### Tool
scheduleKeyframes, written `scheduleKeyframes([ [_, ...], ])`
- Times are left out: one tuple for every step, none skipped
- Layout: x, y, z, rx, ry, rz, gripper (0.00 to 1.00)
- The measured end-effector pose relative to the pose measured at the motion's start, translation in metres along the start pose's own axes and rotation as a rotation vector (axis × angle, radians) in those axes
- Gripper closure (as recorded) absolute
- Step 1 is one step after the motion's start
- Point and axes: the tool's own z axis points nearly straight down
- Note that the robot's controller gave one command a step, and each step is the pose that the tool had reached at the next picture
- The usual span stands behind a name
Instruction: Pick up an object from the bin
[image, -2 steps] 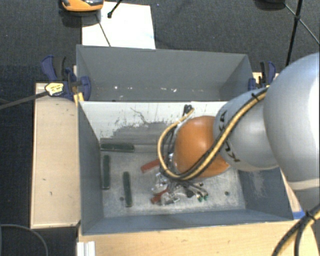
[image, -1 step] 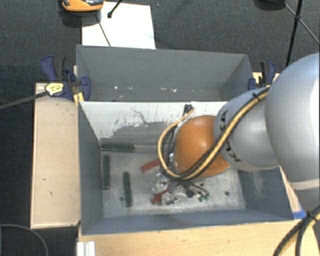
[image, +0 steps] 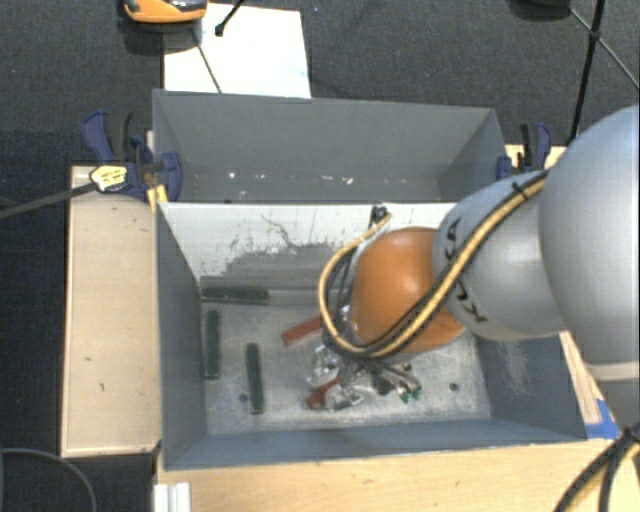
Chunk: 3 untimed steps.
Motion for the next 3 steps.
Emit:
scheduleKeyframes([
  [0.001,0.0,-0.016,-0.001,0.004,0.0,1.0],
  [0.0,0.0,-0.037,0.0,-0.001,-0.001,1.0],
  [-0.001,0.0,-0.047,0.002,-0.004,-0.002,1.0],
])
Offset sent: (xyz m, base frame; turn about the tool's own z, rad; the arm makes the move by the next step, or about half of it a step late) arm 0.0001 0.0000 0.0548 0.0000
